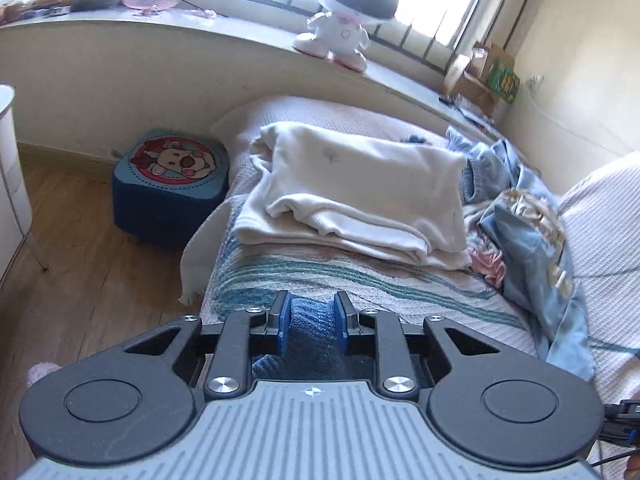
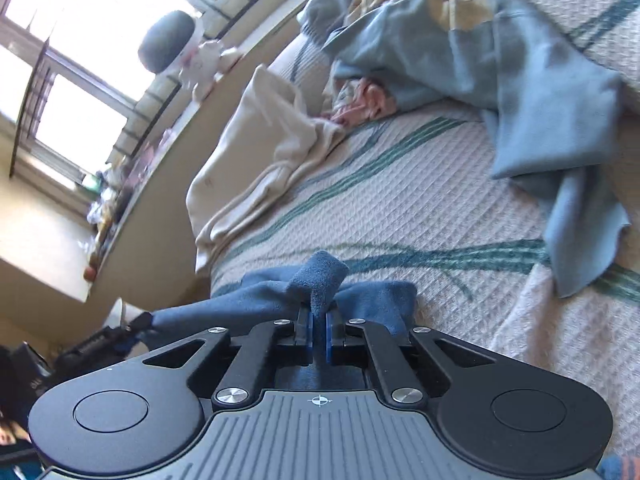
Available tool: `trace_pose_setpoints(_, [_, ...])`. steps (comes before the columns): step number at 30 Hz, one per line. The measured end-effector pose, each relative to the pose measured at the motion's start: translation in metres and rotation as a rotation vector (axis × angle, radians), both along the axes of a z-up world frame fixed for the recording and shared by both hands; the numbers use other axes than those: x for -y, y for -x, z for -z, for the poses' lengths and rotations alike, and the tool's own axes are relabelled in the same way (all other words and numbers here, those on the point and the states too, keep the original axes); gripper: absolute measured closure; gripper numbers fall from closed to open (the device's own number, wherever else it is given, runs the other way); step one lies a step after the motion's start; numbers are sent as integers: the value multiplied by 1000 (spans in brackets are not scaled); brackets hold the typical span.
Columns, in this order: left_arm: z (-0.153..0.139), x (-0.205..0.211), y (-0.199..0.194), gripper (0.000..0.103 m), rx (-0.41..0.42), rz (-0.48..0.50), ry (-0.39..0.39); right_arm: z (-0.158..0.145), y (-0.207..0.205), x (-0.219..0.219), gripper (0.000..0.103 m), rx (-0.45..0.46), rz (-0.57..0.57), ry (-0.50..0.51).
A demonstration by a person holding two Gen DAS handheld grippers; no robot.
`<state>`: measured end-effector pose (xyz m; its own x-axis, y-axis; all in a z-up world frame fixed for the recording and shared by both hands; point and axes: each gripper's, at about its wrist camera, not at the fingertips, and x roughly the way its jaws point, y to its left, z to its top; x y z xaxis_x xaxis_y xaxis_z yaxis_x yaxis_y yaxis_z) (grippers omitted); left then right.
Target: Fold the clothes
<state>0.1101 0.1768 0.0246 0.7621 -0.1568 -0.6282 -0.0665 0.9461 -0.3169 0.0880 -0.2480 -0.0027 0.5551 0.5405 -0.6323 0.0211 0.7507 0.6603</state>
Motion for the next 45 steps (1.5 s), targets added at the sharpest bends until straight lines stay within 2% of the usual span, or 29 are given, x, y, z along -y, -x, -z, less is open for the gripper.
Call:
trace_pose_setpoints(1, [4,5,-5,81,3,6,-26,3,-3,0,91,-1,9,13])
trace_pose_setpoints(3, [20,14,-20,75,-37,10,-89,16,-11,-4,91,-34,46,123])
trace_pose_setpoints(4, [29,16,-28,72,-74,8,-90,25,-16,-5,90,-71,54,168])
trace_pose_setpoints(6, [40,15,-37,71,-100,11,-63,37,-20,-6,88,-115,72,182])
trace_pose_setpoints(8, [42,14,-36,63,-100,4,-45,34,-18,-7,81,-98,80,232])
trace_pose_setpoints(9, [41,12,-34,47,-93,7,-38,31,-17,-8,72,-83,83,264])
trace_pose_setpoints(10, [38,11,-32,38,-81,12,-33,25,-16,-9,65,-61,86,306])
trace_pose_setpoints(12, [28,6,-25,36,-42,34,-35,10,-14,-9,63,-2,86,385])
trace_pose_setpoints(13, [23,4,-23,30,-28,37,-40,3,-14,-9,63,33,78,416])
trace_pose_setpoints(14, [19,1,-21,25,-21,39,-44,-3,-16,-10,63,68,50,423])
trace_pose_setpoints(15, [17,0,-21,25,-17,44,-49,-9,-18,-13,63,100,6,414])
trace_pose_setpoints(19, [26,3,-33,25,-63,88,-59,-22,-42,-50,63,177,-281,299])
trace_pose_setpoints(22, [39,10,-38,31,-93,99,-58,-15,-63,-96,63,221,-433,310])
trace_pose_setpoints(24, [42,13,-37,45,-68,112,-50,-5,-76,-125,63,236,-520,341])
trace_pose_setpoints(26, [43,14,-37,71,-53,117,-45,6,-85,-148,63,233,-589,372])
trace_pose_setpoints(27, [43,14,-37,78,-48,118,-42,12,-89,-158,63,226,-614,390])
trace_pose_setpoints(28, [42,13,-38,81,-50,124,-38,17,-91,-166,63,216,-629,412])
trace_pose_setpoints(30, [38,11,-35,83,-44,132,-38,24,-90,-175,67,214,-665,445])
trace_pose_setpoints(31, [35,9,-32,84,-48,123,-48,25,-87,-176,82,219,-671,451])
trace_pose_setpoints(33, [25,2,-21,85,-39,116,-24,16,-77,-169,97,236,-670,426])
trace_pose_setpoints(36, [4,-7,8,86,8,137,20,-6,-55,-154,100,269,-700,371])
trace_pose_setpoints(39, [-13,-9,34,86,9,149,11,-22,-35,-145,100,252,-784,291])
trace_pose_setpoints(42, [-15,-6,46,87,16,138,12,-19,-34,-145,99,213,-817,273])
trace_pose_setpoints(44, [-14,-5,46,93,17,121,19,-14,-47,-145,87,185,-799,278])
trace_pose_setpoints(45, [-15,-6,45,93,15,115,26,-14,-56,-145,74,182,-778,268])
